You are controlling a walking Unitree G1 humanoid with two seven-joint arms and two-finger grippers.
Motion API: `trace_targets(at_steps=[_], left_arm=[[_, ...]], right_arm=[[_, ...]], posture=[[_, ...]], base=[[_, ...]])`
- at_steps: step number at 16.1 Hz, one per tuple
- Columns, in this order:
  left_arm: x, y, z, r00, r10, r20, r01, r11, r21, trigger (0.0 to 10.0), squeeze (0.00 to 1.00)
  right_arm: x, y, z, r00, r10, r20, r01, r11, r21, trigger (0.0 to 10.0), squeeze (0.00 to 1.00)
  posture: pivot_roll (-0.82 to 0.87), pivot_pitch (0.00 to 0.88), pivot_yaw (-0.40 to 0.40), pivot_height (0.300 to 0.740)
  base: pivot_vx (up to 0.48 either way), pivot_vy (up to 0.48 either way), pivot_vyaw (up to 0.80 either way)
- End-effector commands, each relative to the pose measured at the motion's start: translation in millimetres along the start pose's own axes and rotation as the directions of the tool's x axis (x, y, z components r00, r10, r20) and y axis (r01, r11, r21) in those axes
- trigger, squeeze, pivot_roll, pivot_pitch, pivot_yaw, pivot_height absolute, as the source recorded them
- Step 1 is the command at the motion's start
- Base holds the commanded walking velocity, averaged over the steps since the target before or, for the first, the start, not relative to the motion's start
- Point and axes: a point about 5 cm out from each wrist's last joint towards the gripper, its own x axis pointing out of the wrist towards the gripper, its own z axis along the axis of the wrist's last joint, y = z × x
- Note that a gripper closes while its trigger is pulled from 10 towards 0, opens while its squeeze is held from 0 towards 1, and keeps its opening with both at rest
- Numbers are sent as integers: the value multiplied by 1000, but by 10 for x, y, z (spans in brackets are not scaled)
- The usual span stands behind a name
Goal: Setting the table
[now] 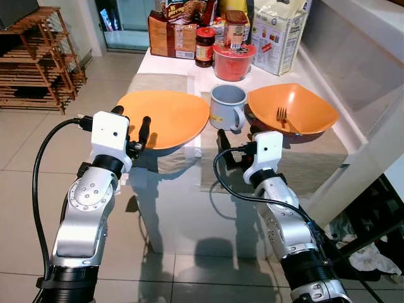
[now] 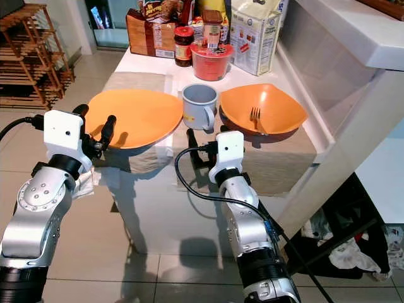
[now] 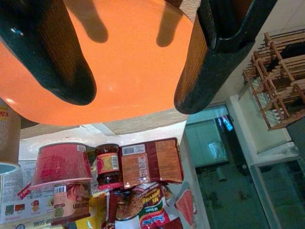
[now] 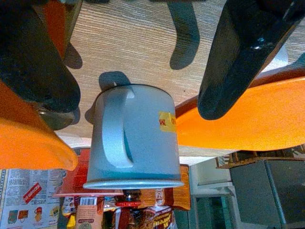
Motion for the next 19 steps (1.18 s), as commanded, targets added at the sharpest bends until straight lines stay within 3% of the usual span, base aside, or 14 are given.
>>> trace_targets(at_steps=[1, 7, 11, 13, 14, 15, 19], left_arm=[[-8, -10, 68, 1000, -11, 21, 11, 1000, 11, 10000, 0], [-48, 6, 76, 1000, 5, 19, -6, 1000, 14, 10000, 0], [-56, -27, 68, 1000, 8, 15, -8, 1000, 3, 10000, 0], [-47, -35, 74, 1000, 4, 17, -4, 1000, 2, 10000, 0], [-43, -31, 74, 1000, 7, 16, -7, 1000, 0, 10000, 0], [-44, -33, 73, 1000, 9, 16, -9, 1000, -2, 10000, 0], [-45, -44, 72, 1000, 13, 15, -13, 1000, -6, 10000, 0]], right_arm=[[27, -23, 24, 1000, -12, 13, 12, 1000, -1, 10000, 0], [134, -74, 52, 1000, -14, 16, 15, 998, -58, 10000, 0], [163, -84, 24, 1000, -24, 2, 24, 999, -48, 10000, 0], [174, -85, 17, 1000, -27, -3, 27, 998, -49, 5373, 0], [174, -93, 18, 1000, -29, -1, 29, 998, -52, 431, 0], [174, -102, 23, 1000, -31, 3, 31, 998, -54, 0, 0], [184, -106, 82, 999, -27, 43, 30, 996, -82, 0, 0]], posture=[[293, 0, -19, 740], [316, 0, -42, 740], [304, 0, -44, 740], [300, 0, -44, 740], [298, 0, -45, 740], [296, 0, -46, 740], [291, 0, -49, 740]], base=[[0, 0, 0], [0, 0, 0], [0, 0, 0], [0, 0, 0], [0, 0, 0], [0, 0, 0], [0, 0, 0]])
